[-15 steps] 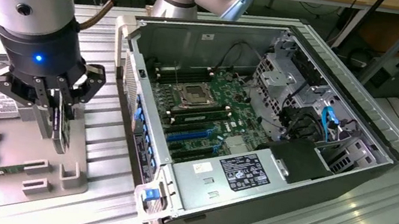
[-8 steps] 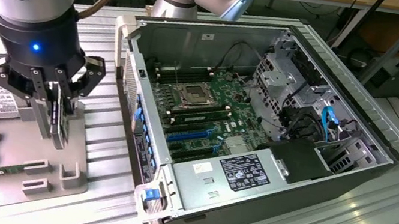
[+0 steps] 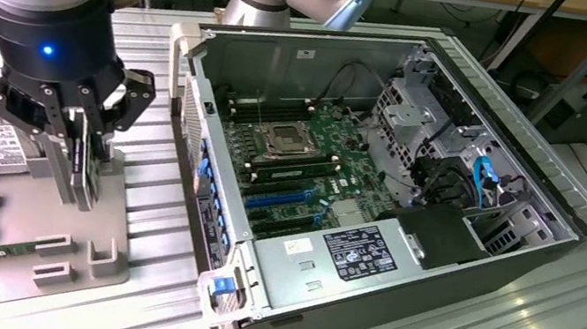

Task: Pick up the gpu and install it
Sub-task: 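Pick up the gpu and move the gpu toward the slot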

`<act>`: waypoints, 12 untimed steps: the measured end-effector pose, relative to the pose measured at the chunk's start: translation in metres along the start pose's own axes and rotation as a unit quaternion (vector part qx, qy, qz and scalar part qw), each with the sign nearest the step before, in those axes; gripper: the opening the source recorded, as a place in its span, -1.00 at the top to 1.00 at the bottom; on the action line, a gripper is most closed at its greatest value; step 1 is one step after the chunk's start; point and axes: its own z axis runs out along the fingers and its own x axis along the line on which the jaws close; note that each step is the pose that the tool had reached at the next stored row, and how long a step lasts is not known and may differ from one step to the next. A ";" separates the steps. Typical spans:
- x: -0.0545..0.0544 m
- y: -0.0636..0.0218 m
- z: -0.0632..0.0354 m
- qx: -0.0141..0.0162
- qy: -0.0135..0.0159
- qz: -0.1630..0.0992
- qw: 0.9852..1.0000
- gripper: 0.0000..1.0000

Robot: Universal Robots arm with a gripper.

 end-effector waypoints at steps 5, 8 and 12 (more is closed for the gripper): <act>0.000 0.0003 -0.0084 0.000 0.000 0.000 1.000 0.45; 0.000 0.0004 -0.0155 0.000 0.000 -0.001 1.000 0.45; 0.000 0.0006 -0.0185 0.002 0.001 -0.012 1.000 0.45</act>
